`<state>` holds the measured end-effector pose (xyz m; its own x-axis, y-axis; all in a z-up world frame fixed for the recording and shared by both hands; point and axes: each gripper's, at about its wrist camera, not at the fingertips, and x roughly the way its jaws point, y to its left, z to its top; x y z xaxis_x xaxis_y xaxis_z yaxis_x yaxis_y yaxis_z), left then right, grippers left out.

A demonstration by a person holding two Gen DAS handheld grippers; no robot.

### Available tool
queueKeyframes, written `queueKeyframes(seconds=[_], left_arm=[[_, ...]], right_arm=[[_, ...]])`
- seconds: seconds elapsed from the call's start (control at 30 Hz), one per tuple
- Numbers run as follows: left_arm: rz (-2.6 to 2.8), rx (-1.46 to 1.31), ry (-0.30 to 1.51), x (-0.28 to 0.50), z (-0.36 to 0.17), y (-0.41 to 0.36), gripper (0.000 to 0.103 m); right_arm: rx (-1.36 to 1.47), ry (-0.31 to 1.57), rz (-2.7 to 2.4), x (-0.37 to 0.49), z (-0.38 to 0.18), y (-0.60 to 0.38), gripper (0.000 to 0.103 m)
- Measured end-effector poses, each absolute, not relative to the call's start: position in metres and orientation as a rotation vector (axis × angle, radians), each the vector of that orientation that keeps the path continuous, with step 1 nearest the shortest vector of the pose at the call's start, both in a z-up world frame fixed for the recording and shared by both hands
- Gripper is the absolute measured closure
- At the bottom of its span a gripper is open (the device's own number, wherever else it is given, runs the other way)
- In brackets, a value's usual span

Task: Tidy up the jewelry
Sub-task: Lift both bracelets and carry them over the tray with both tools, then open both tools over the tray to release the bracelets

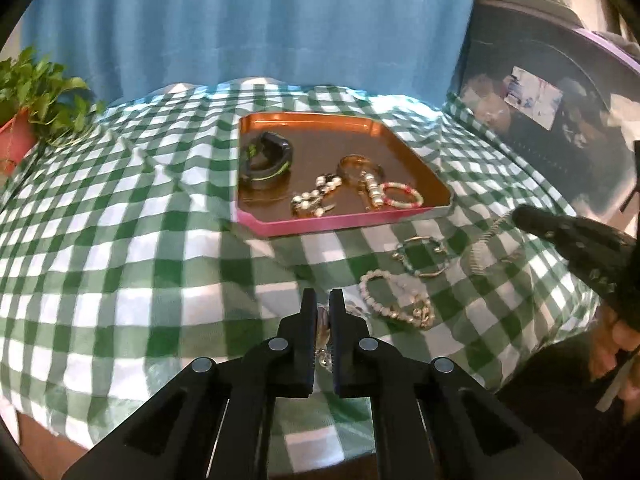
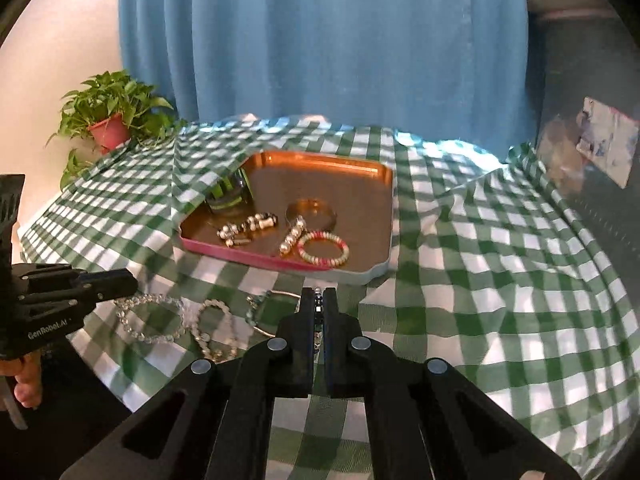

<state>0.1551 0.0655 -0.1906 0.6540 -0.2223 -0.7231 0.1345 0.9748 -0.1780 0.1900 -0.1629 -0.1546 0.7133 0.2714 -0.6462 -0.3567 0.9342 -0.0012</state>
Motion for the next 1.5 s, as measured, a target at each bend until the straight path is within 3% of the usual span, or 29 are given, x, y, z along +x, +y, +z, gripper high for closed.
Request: queueKeyframes(seconds=[0.7,1.27,1.5], left_arm=[[-0.262,0.021,0.752,0.144,-0.12,0.028,0.097],[-0.326,-0.083,0.627,0.216,-0.064,0.04,0.097],[-0.355,-0.134,0.634,0.258,-0.08,0.042,0.097]], right_arm=[[-0.095,0.584,0.364,0.165,-0.086,-0.169,0.1],[0.001,0.576,0.493,0.22,-0.065,-0.16,0.1],[0.047,0.607,0.53,0.261,-0.085,-0.151,0.1]])
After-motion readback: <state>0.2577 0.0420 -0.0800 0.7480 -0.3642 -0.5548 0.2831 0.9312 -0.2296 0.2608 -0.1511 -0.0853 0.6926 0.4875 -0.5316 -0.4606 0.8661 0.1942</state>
